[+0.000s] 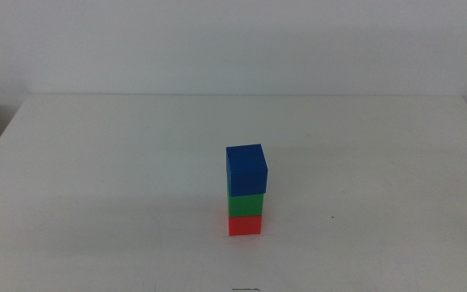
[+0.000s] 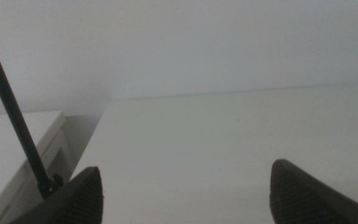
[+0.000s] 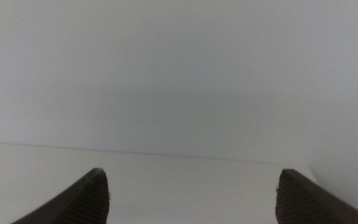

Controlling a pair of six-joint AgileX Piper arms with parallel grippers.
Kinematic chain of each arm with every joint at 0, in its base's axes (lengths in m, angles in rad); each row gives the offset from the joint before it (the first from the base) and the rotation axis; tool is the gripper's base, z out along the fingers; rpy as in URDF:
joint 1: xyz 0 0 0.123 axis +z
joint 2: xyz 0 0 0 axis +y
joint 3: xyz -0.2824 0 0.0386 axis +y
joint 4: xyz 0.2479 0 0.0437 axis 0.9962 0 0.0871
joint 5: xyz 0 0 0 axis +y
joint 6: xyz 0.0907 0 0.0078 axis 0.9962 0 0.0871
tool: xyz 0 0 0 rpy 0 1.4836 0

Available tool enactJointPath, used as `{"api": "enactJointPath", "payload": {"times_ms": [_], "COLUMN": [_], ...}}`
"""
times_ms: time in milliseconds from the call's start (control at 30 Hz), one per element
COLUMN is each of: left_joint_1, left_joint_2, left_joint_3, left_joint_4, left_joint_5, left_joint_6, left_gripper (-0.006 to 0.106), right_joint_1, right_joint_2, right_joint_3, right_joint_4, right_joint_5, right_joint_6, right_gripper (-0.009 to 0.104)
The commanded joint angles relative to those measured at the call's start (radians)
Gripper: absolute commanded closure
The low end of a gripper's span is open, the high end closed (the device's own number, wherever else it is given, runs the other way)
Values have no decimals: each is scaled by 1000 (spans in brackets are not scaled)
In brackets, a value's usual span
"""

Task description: Stack red cubes first, then green, then blue cubes in a specific spot.

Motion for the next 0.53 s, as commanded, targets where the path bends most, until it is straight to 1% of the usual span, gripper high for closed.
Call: {"api": "enactJointPath", "payload": {"times_ms": [0,100,233,300,367,500], "left_joint_1": [-6,-6,-6,-6,-5,-5], "left_joint_2": [-23,-67,-113,-132,-132,-132], "left_joint_3": [19,80,144,178,208,208], "left_joint_4": [-11,-11,-11,-11,-11,-11], "left_joint_5": [-98,-97,-98,-102,-114,-95], "left_joint_6": [-14,-14,-14,-14,-14,-14], "left_gripper": [11,11,11,11,11,11], "right_joint_1": [-49,-100,-128,-128,-128,-128], "right_joint_2": [-114,-247,-386,-426,-455,-480], "right_joint_3": [71,199,329,369,367,367], "right_joint_4": [-23,-52,-52,-40,-43,-43], "right_joint_5": [-78,-74,-72,-72,-17,-21], "right_joint_6": [-13,-13,-13,-13,-13,-13], "right_gripper": [17,17,17,17,17,17]}}
